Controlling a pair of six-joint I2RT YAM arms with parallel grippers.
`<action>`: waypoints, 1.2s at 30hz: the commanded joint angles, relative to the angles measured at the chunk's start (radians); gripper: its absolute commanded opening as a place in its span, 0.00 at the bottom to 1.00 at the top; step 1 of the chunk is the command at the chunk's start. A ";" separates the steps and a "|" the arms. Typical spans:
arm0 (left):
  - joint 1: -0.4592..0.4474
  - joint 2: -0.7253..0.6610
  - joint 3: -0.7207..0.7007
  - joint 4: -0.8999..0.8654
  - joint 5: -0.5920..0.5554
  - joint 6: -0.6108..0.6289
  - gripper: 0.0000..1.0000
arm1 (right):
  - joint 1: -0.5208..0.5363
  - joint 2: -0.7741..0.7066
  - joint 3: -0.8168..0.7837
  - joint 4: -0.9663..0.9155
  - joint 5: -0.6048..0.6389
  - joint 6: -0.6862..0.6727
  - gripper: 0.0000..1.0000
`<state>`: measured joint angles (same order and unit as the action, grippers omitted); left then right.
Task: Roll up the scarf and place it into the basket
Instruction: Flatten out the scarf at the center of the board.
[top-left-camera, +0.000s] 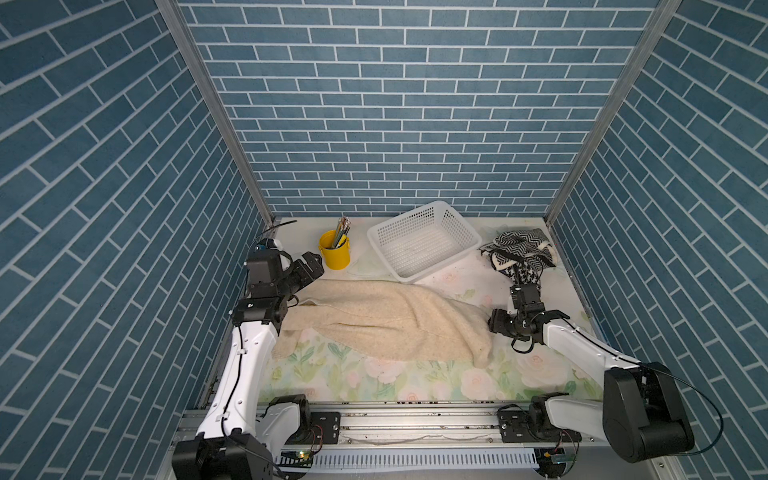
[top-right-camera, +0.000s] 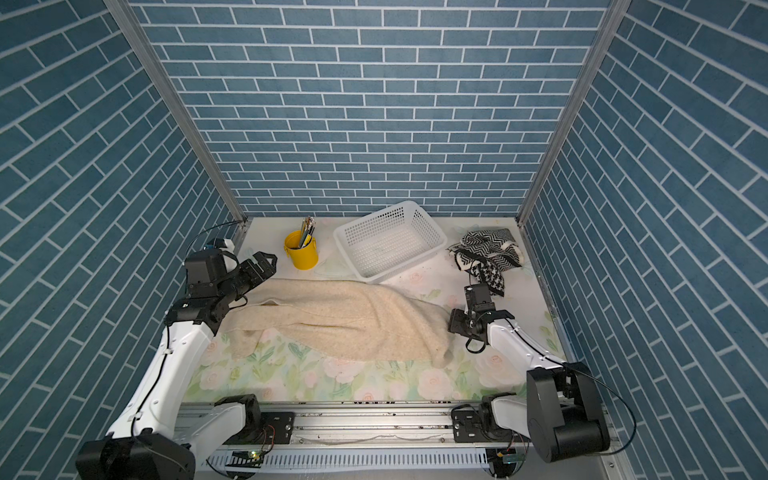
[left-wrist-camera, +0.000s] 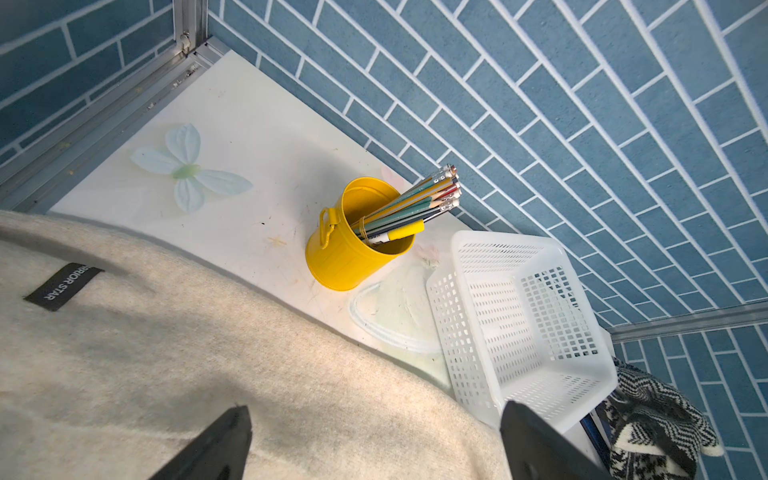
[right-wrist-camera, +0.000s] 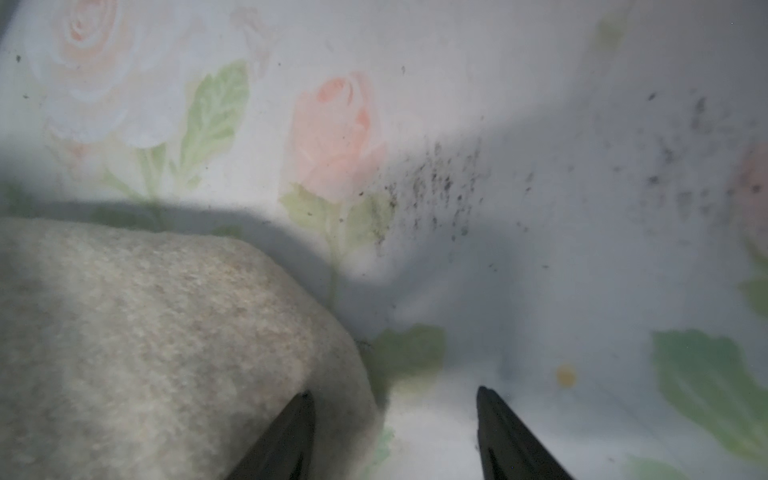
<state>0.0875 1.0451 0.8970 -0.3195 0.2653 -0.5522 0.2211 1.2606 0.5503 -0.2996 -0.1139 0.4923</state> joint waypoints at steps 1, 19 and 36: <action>0.003 0.008 0.000 0.030 0.016 0.020 1.00 | -0.002 0.035 -0.035 0.108 -0.114 0.062 0.58; 0.003 -0.018 -0.006 0.012 0.005 0.017 1.00 | 0.003 -0.059 0.530 -0.216 0.323 -0.144 0.00; -0.032 -0.089 -0.138 -0.011 0.059 0.002 1.00 | 0.063 -0.133 0.292 -0.240 0.254 -0.110 0.75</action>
<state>0.0772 0.9684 0.8150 -0.3195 0.2958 -0.5411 0.2516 1.1564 0.9215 -0.4889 0.2111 0.3553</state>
